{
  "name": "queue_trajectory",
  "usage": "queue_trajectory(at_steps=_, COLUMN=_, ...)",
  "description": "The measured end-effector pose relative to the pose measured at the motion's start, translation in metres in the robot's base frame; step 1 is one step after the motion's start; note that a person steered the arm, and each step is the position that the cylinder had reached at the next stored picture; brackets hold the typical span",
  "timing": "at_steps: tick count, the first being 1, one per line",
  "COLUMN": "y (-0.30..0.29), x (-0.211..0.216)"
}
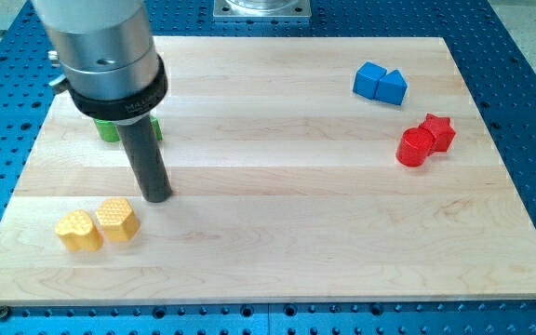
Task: Slide the blue blocks near to the red blocks
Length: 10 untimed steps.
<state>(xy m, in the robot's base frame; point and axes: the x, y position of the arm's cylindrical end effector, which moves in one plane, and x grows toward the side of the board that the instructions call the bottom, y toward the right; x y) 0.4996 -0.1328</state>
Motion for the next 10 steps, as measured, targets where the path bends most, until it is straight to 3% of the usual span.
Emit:
queue_trajectory(at_steps=1, y=0.034, x=0.004)
queue_trajectory(at_steps=2, y=0.106, x=-0.010)
queue_trajectory(at_steps=3, y=0.168, x=-0.067)
queue_trajectory(at_steps=5, y=0.192, x=-0.203)
queue_trajectory(at_steps=6, y=0.246, x=-0.227)
queue_trajectory(at_steps=7, y=0.287, x=-0.220)
queue_trajectory(at_steps=9, y=0.305, x=-0.222)
queue_trajectory(at_steps=10, y=0.318, x=-0.183)
